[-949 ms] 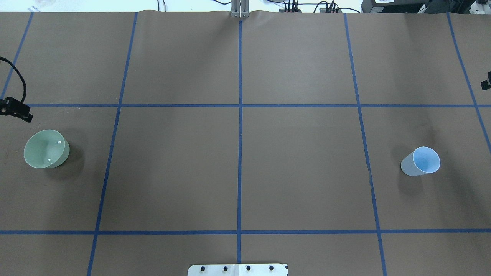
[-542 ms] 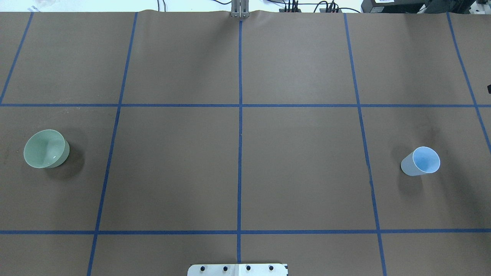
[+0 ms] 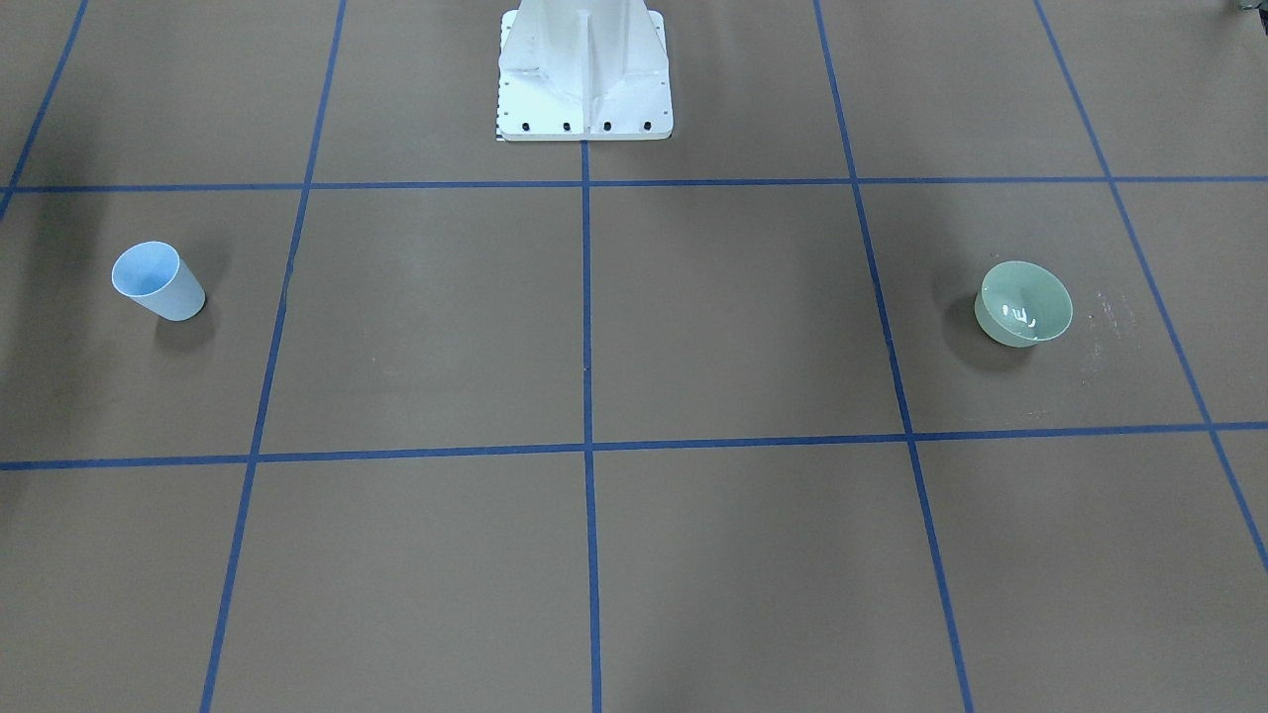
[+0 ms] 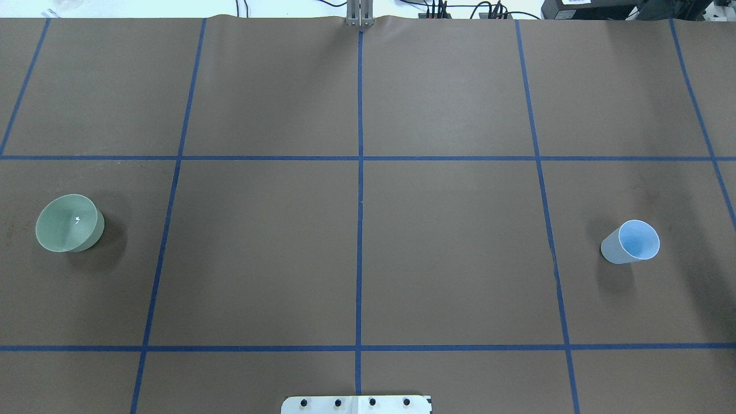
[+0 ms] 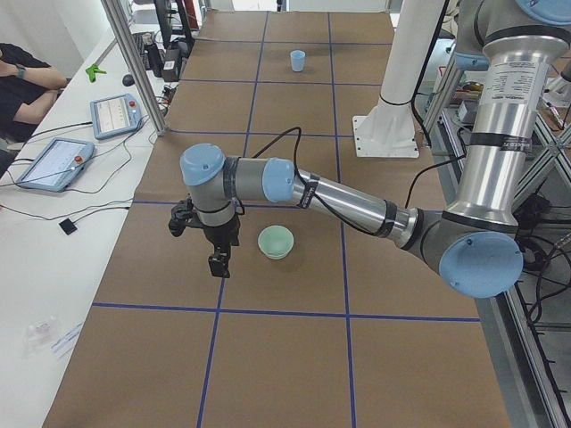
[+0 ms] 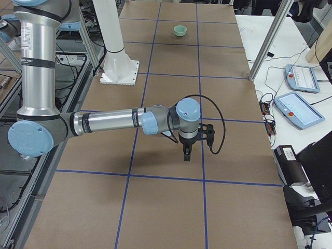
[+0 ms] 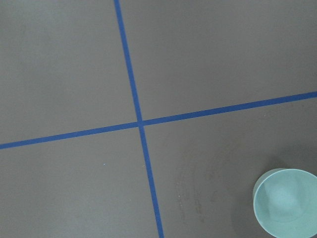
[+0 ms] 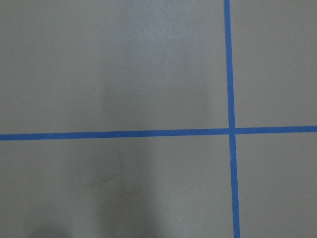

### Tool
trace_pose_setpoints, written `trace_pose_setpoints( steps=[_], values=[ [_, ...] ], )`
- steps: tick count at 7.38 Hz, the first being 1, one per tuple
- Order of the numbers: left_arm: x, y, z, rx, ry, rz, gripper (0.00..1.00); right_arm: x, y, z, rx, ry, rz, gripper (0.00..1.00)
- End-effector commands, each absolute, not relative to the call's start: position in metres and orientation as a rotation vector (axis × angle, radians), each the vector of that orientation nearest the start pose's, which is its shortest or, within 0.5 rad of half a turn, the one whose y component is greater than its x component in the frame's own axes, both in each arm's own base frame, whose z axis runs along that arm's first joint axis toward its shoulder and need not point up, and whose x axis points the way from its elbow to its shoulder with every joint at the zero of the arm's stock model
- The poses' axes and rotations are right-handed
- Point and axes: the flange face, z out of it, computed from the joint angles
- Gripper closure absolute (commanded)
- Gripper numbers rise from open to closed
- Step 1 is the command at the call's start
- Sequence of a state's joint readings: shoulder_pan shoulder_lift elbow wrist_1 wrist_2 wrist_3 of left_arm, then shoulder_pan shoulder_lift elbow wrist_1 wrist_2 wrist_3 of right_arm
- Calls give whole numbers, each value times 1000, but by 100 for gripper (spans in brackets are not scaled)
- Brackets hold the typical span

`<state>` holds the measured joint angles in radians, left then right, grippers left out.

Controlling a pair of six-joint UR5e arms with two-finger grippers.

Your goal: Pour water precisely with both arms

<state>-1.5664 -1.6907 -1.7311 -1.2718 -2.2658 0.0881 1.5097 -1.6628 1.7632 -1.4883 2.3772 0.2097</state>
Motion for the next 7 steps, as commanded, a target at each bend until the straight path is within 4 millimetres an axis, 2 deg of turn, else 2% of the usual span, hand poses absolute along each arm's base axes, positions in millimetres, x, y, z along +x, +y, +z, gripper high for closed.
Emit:
trace_pose_setpoints(
  steps=[1, 2, 3, 7],
  values=[
    [-72, -505, 601, 54, 701, 78, 0, 56, -443, 627, 66, -851, 22, 0],
    [-71, -499, 622, 50, 700, 80, 0, 58, -439, 631, 58, -850, 29, 0],
    [-73, -496, 630, 55, 692, 73, 0, 58, -433, 636, 49, -847, 34, 0],
    [-70, -494, 618, 36, 703, -13, 0, 58, -435, 626, 27, -850, 110, 1]
  ],
)
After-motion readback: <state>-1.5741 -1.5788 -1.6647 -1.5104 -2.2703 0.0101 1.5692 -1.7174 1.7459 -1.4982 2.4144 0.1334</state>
